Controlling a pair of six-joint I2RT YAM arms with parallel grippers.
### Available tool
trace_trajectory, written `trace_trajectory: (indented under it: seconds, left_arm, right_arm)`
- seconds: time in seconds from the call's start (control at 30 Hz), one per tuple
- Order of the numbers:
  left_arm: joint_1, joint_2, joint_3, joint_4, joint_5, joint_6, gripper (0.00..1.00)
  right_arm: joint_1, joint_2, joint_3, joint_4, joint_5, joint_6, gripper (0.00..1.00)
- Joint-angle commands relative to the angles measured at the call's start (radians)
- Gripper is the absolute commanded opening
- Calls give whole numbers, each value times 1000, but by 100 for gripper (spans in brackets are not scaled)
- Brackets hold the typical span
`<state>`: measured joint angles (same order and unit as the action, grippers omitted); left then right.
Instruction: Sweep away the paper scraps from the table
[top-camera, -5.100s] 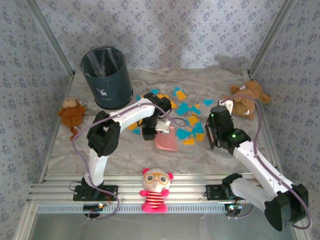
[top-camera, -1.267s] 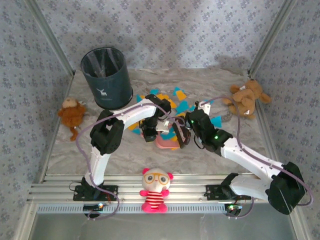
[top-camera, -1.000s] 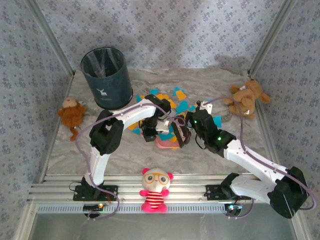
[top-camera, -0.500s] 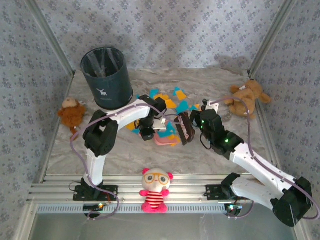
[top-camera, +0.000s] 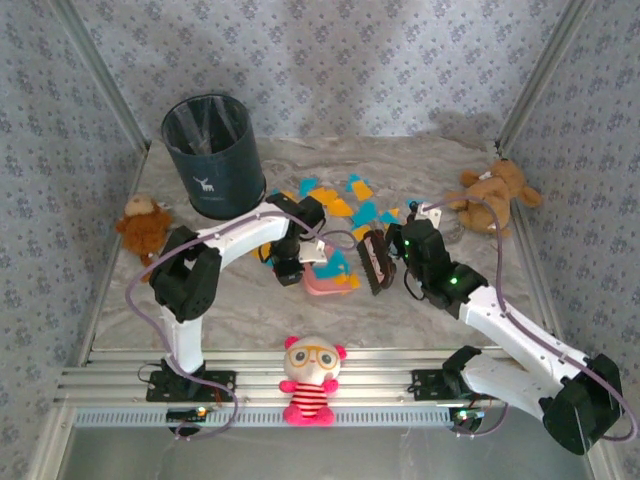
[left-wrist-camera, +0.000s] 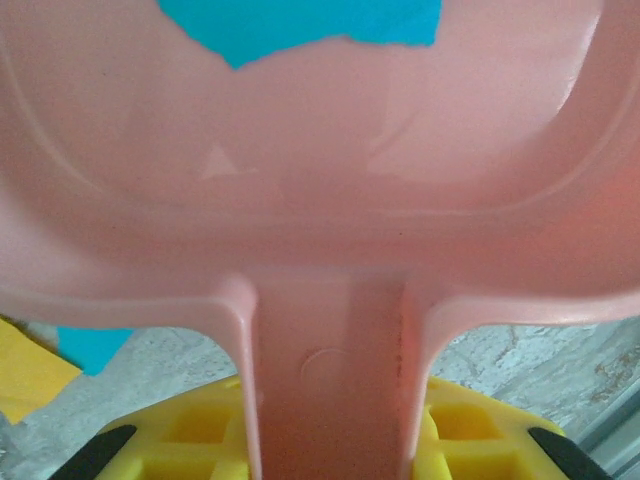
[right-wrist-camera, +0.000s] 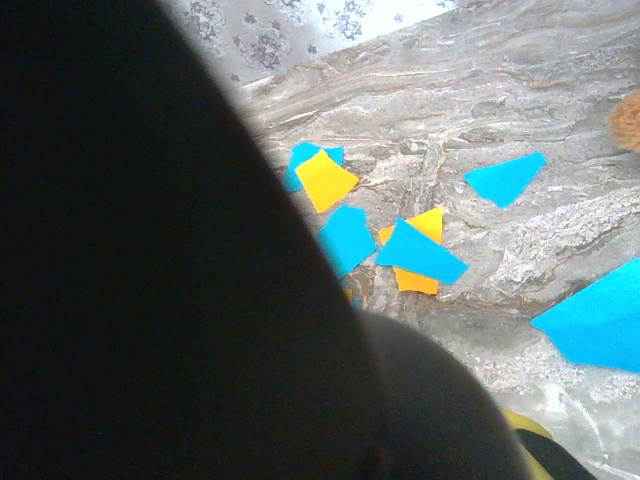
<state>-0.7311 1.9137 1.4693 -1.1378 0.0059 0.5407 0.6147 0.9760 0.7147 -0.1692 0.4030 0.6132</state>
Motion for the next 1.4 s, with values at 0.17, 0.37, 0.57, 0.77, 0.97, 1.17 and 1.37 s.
trace_trajectory:
  seconds: [0.17,0.37,0.57,0.77,0.97,1.17,1.37]
  left_arm:
    - [7,-109,-96,-9,22,42,0]
    - [4,-148,-153,-4,26,62,0]
    - [-5,-158,-193,10,-6,88,0]
    - [-21,-109,-185,22,-45,82,0]
    - [-33,-61,-153,15,-70,55,0]
    - [-40,-2,-103,7,-95,12,0]
    - [-41,36,-50,11,-76,-30,0]
  right_arm:
    - [-9,27,-15,25,-7,8,0]
    - [-7,55,-21,47,-22,7,0]
    - [0,70,-35,70,-26,8,0]
    - [19,83,-48,89,-17,29,0]
    - [46,105,-52,104,-10,51,0]
    - [56,113,-52,115,-7,66,0]
    - [58,112,-42,122,-5,75,0]
